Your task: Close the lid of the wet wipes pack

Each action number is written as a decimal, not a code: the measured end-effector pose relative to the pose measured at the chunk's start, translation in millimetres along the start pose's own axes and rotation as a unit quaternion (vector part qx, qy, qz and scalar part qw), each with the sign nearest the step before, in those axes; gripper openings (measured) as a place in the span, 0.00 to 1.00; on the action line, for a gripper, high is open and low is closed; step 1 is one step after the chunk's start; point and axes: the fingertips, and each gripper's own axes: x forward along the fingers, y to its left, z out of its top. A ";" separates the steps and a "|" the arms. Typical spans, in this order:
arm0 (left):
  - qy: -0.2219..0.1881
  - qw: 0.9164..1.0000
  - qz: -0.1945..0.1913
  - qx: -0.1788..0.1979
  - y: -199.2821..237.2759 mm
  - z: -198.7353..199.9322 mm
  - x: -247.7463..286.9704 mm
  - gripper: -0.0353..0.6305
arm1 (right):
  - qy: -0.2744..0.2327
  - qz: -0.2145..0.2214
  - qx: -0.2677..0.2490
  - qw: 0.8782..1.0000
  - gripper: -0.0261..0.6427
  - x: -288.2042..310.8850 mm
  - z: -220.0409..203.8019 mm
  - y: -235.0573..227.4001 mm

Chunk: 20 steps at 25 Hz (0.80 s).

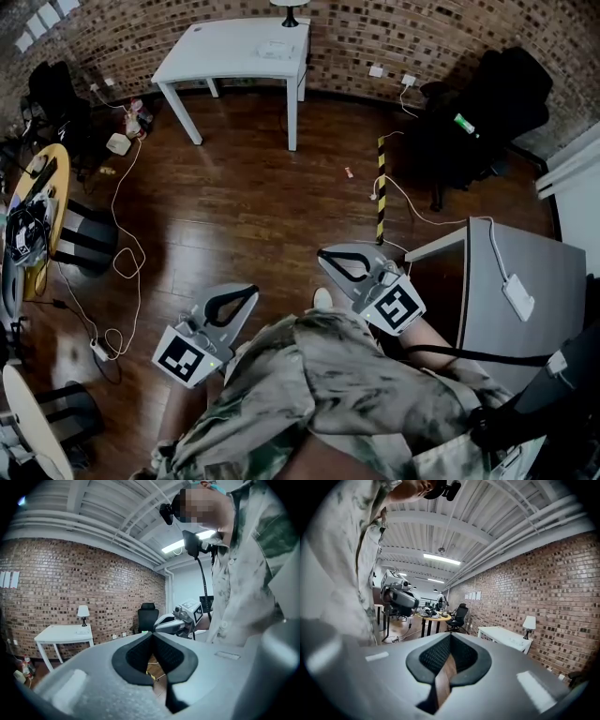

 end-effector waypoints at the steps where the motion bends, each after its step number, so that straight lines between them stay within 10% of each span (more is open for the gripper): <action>1: -0.002 1.000 0.000 -0.003 -0.3 -2.5 -9.4 0.05 | 0.003 -0.002 0.003 1.000 0.05 2.7 1.8 8.0; 20: -0.024 0.997 -0.071 0.013 -59.8 -7.8 -64.8 0.05 | 0.007 -0.041 0.004 0.999 0.05 -17.0 26.4 105.7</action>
